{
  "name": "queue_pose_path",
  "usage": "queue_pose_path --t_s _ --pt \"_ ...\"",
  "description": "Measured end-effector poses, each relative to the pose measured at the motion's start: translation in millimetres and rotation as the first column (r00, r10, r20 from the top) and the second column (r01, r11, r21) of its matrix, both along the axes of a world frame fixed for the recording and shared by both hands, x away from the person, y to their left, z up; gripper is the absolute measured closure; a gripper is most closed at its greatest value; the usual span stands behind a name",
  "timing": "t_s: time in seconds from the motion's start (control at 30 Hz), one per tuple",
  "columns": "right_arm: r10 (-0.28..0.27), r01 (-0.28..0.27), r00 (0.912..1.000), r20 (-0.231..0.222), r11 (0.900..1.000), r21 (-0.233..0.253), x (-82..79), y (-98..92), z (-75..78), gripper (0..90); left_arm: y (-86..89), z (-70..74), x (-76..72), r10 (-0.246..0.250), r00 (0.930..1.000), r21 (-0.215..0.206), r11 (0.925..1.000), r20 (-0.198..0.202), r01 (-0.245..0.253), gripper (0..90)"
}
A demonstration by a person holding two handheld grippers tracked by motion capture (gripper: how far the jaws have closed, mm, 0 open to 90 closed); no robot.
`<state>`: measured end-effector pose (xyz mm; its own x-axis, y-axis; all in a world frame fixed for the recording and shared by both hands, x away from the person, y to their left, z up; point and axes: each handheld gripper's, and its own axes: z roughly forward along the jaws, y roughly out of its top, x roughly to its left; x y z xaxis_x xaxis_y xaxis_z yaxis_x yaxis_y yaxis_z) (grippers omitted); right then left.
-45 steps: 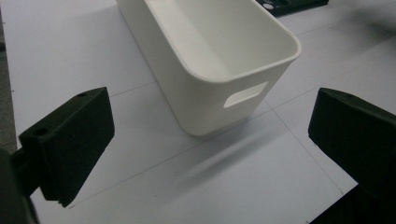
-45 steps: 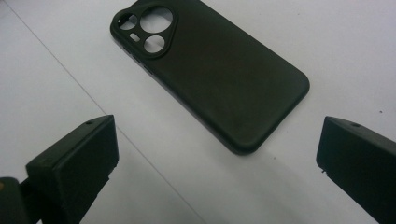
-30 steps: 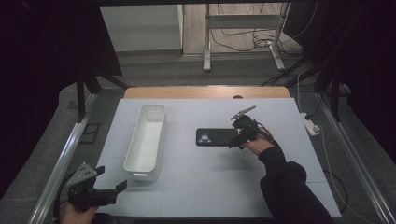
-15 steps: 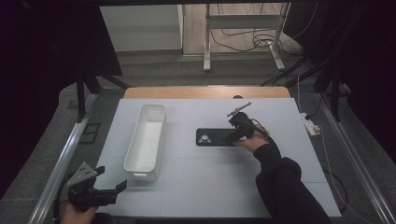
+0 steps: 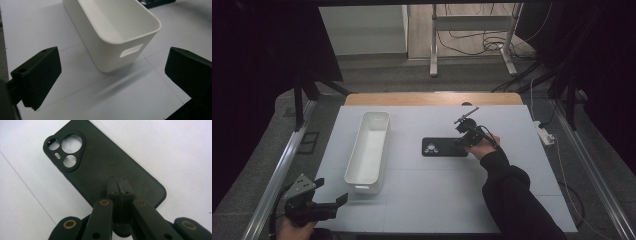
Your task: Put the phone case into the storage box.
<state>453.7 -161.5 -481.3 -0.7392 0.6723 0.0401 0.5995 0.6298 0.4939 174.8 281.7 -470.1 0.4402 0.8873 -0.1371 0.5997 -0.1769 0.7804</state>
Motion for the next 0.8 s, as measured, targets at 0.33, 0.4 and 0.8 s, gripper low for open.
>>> queue_pose_path --t_s 0.33,0.4,0.8 --pt "-0.03 0.03 0.9994 0.015 1.0 -0.006 17.1 1.8 -3.6 89.2 0.3 -0.1 0.3 0.001 1.0 -0.001 1.0 -0.001 -0.001 1.5" --pt "-0.032 0.032 0.9993 0.016 0.999 -0.006 19.8 1.8 -3.8 89.3 0.5 -0.1 0.3 0.001 1.0 -0.002 1.0 -0.002 -0.001 1.5" --pt "-0.072 0.073 0.9968 0.035 0.997 -0.024 35.7 -1.6 -6.8 89.3 0.6 -0.1 0.3 0.002 1.0 -0.002 1.0 -0.003 -0.002 1.6"
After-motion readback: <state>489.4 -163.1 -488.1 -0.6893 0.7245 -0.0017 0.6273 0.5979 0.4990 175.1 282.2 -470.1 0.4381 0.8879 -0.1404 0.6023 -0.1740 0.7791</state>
